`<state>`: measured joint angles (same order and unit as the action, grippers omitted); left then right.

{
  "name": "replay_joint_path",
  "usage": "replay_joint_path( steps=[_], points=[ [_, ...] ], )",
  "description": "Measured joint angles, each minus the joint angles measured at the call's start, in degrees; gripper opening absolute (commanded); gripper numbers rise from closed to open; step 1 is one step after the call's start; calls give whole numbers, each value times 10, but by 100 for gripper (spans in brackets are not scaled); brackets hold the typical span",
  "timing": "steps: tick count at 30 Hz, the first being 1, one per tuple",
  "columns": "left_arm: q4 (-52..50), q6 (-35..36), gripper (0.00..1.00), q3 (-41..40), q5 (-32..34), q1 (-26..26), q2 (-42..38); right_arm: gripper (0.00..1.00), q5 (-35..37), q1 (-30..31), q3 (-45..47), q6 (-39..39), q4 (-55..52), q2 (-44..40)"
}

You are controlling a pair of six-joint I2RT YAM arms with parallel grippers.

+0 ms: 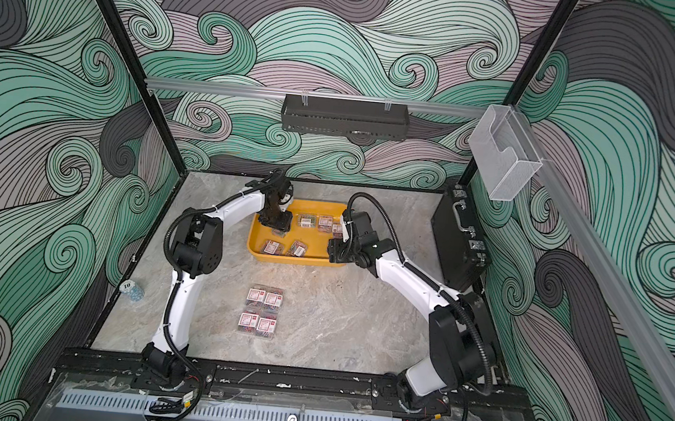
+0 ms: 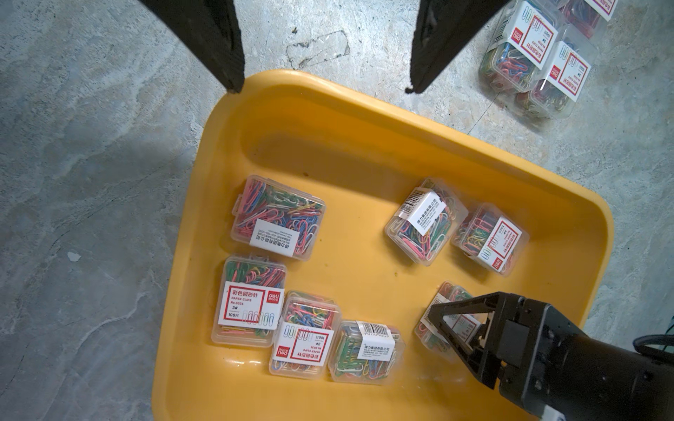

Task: Take the paper clips out of the storage box
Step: Pick up the boxed paper clips from the storage box.

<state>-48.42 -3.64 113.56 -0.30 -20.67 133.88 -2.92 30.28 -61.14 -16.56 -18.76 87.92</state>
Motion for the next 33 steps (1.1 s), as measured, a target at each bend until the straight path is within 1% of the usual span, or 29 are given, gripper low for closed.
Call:
replay_joint_path(
  steps=[6, 11, 14, 19, 23, 28, 33],
  points=[
    [-15, -11, 48, 0, 11, -1, -38, 72, 1, 0, 3, 0, 0, -7],
    [-24, -34, 48, -2, 18, -3, -92, 72, 1, 0, 3, 0, 0, -8],
    [-21, -51, 48, -21, 21, -5, -131, 72, 1, 0, 4, 0, 0, -10],
    [-18, -83, 48, -99, 33, -19, -213, 72, 3, 0, 5, 0, 0, -17],
    [-14, -112, 47, -168, 53, -43, -279, 72, 6, 0, 5, 0, 0, -17],
    [-4, -159, 48, -273, 94, -96, -375, 72, 10, 0, 3, 0, 1, -14],
    [-4, -227, 48, -361, 136, -167, -471, 72, 12, -2, -13, 0, 2, 4]
  ],
)
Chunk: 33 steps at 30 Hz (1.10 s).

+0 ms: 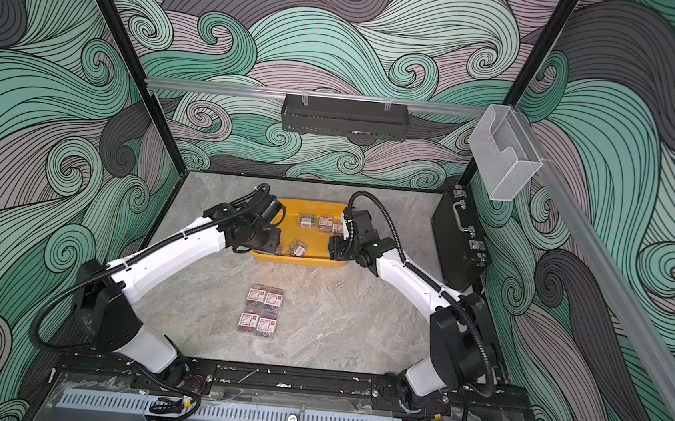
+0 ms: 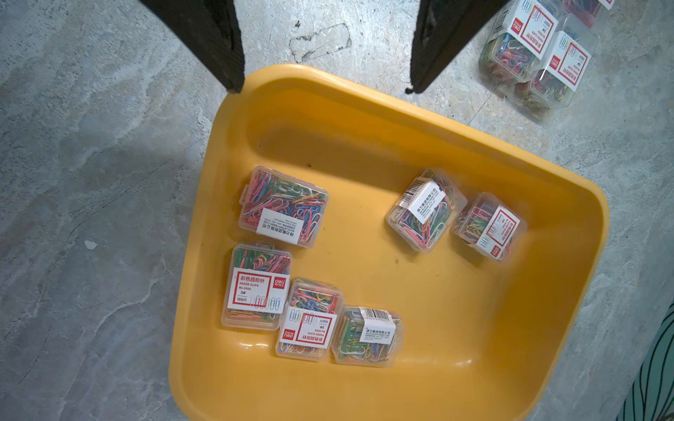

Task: Take the paper clips out of the storage box
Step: Pick up the boxed paper clips from the storage box, then place the boxed paper clips at the center of the board.

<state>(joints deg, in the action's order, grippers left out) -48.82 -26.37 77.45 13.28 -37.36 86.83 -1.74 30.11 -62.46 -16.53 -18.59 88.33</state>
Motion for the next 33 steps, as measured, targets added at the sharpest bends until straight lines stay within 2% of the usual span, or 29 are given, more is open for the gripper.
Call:
replay_joint_path(
  steps=[7, 15, 24, 33],
  points=[
    [-6, -103, 48, -112, 21, -79, -85, 72, 2, -2, -18, 0, 1, 10],
    [23, -193, 48, -172, 10, -151, -92, 72, 2, -2, -27, 0, 5, 24],
    [64, -260, 48, -164, 13, -199, 2, 72, 2, -2, -26, 0, 5, 24],
    [71, -282, 48, -139, 15, -210, 70, 72, 2, -2, -19, 0, 5, 23]
  ],
)
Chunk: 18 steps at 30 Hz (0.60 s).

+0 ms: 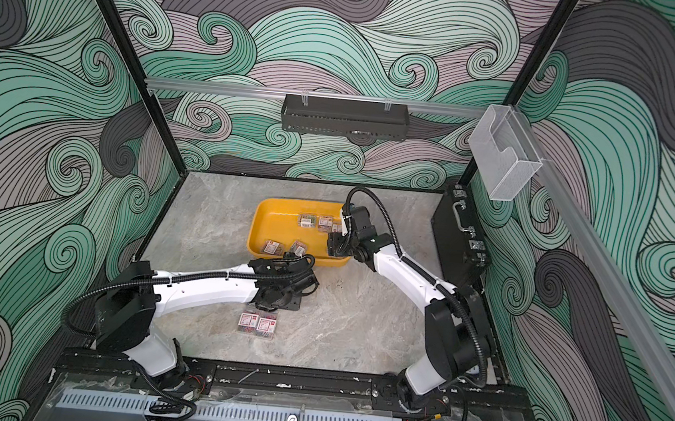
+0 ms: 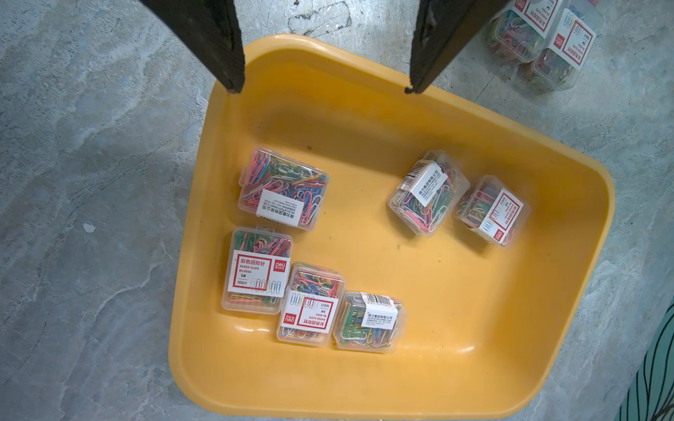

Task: Take the paper clips out of the storage box
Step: Place the boxed paper clips at the center of the board.

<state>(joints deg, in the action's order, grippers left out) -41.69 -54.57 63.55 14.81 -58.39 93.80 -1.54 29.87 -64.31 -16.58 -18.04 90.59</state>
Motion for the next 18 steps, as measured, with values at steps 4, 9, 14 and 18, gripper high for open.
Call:
replay_joint_path(
  steps=[4, 9, 14, 18],
  points=[
    [2, -4, 48, 9, 2, 0, 18, 72, 0, 0, 2, 0, 0, 0],
    [5, -8, 48, 13, 2, 0, 40, 72, 0, 0, 2, 0, 0, 0],
    [4, -10, 48, 17, 3, 0, 50, 72, 0, 0, 2, 0, -1, 0],
    [3, -11, 50, 28, 6, 0, 53, 72, 0, 0, 2, 0, -1, 0]
  ],
)
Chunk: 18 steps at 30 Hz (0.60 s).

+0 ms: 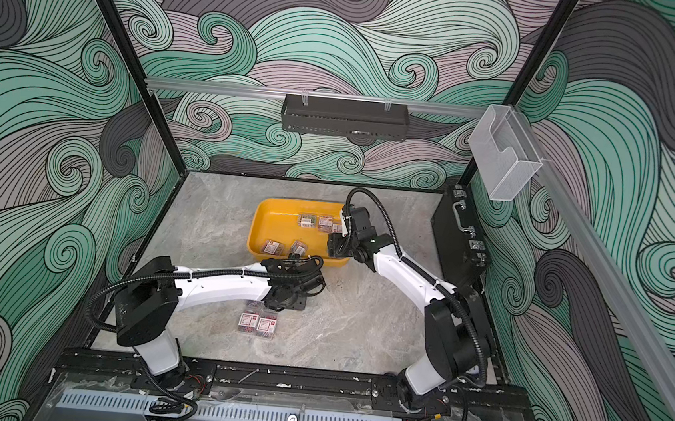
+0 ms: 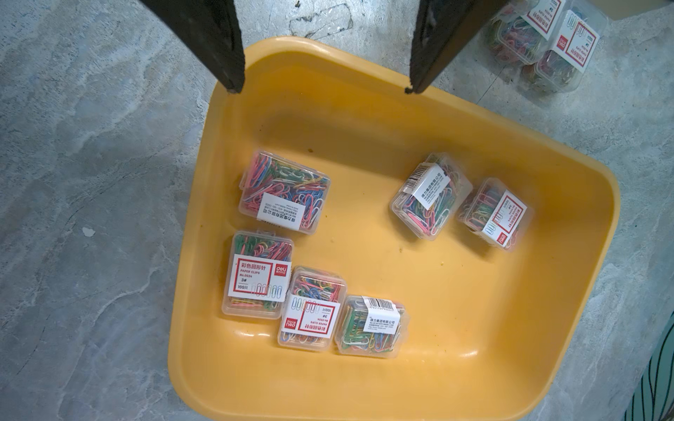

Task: Take the paper clips out of the storage box
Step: Place the boxed paper clips at the center of the board.

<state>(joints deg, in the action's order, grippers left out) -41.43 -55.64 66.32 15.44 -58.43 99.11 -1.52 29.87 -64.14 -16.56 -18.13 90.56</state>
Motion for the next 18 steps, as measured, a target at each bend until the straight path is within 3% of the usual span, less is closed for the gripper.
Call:
replay_joint_path(
  steps=[18],
  points=[
    [-11, -5, 51, 4, 8, 0, 20, 72, 0, 0, 0, 0, 0, 0]
  ],
)
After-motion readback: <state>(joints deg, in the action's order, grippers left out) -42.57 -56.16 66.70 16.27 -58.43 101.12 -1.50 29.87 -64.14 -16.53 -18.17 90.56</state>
